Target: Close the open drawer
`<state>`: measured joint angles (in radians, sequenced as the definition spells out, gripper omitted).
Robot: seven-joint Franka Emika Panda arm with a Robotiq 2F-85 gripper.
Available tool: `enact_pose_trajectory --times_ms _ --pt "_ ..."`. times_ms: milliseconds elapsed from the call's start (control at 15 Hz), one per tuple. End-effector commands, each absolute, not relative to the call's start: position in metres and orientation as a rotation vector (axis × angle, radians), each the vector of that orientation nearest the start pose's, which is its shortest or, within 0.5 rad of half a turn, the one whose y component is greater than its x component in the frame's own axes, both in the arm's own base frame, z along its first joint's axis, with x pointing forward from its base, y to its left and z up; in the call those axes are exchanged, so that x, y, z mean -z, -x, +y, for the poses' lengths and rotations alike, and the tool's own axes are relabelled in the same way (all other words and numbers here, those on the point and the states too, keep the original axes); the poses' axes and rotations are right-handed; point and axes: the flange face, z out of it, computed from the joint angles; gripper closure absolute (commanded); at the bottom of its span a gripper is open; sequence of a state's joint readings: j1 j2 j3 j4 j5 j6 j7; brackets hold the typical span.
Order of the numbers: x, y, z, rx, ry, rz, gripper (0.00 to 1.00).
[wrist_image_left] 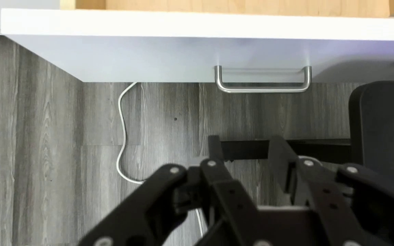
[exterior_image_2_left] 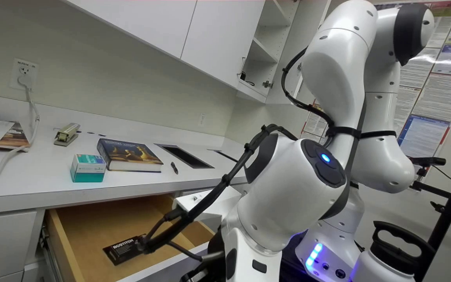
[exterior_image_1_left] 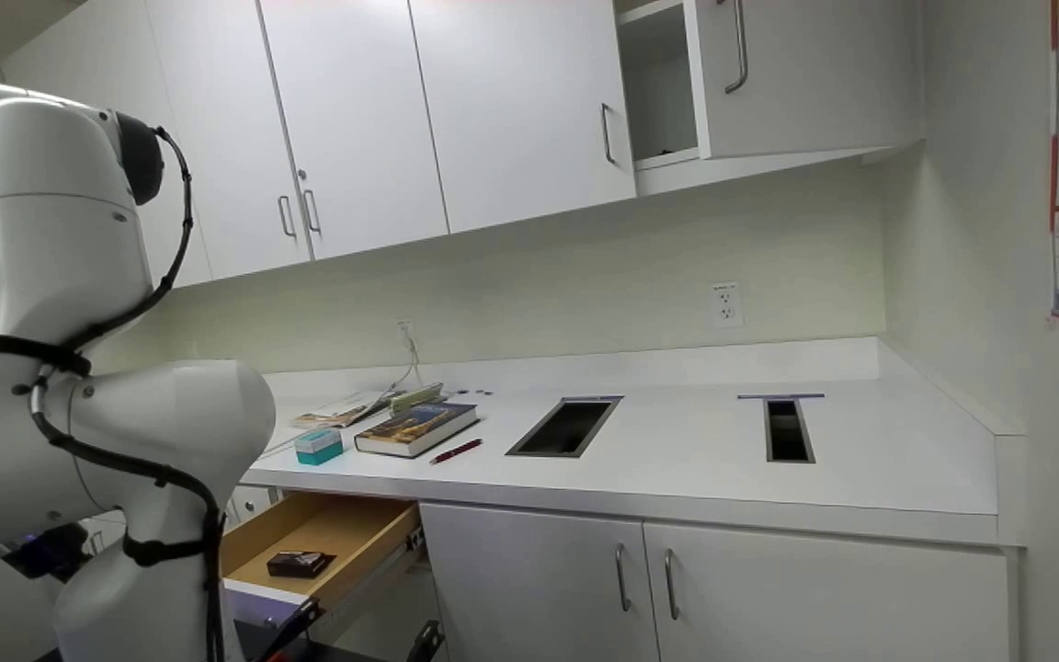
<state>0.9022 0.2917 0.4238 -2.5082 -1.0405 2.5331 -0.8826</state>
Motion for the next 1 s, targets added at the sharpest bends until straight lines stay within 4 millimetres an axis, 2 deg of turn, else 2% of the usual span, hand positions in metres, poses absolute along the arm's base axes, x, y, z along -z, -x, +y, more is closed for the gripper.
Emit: enact_pose_trajectory --times_ms 0,133,200,333,533,933 --pt "-0.149 -0.091 0.434 0.092 -0.009 2.736 0.90" --pt "-0.142 -0.094 0.437 0.098 0.027 2.722 1.00" --pt "-0.148 -0.088 0.430 0.105 0.033 2.743 0.87" --pt "-0.143 -0.090 0.432 0.109 0.044 2.746 0.99" --pt "-0.141 -0.090 0.434 0.110 0.045 2.750 1.00" --pt "-0.122 -0.124 0.433 -0.014 0.016 2.617 1.00"
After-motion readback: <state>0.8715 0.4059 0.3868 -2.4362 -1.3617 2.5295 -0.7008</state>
